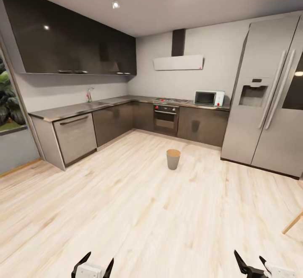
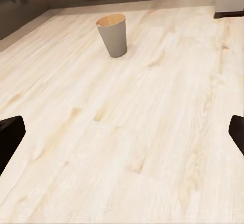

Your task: Put the three can of soda from the living room inside the tash can in the kitchen.

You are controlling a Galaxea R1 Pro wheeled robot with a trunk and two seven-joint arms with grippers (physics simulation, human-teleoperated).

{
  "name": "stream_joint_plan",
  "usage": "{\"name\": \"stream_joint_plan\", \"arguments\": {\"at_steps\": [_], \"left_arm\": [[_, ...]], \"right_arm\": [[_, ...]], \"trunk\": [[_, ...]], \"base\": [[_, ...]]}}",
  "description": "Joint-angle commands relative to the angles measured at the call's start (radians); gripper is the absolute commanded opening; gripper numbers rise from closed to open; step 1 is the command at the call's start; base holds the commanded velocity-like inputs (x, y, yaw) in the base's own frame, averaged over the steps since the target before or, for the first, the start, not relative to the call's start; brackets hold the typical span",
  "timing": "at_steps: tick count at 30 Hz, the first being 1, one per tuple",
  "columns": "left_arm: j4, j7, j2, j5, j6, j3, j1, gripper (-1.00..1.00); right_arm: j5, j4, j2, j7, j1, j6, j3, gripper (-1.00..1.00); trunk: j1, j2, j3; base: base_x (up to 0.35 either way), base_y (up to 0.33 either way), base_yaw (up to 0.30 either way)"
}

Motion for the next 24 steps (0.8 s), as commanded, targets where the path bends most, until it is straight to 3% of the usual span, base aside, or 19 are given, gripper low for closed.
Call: {"name": "stream_joint_plan", "arguments": {"at_steps": [1,24], "left_arm": [[0.000,0.000,0.000,0.000,0.000,0.000,0.000,1.00],[0.025,0.000,0.000,0.001,0.000,0.000,0.000,1.00]], "right_arm": [[0.000,0.000,0.000,0.000,0.000,0.000,0.000,1.00],[0.002,0.000,-0.001,-0.001,0.000,0.001,0.002,1.00]], "trunk": [[0.000,0.000,0.000],[0.000,0.000,0.000]], "base": [[0.326,0.072,-0.042],[0.326,0.123,-0.005]]}}
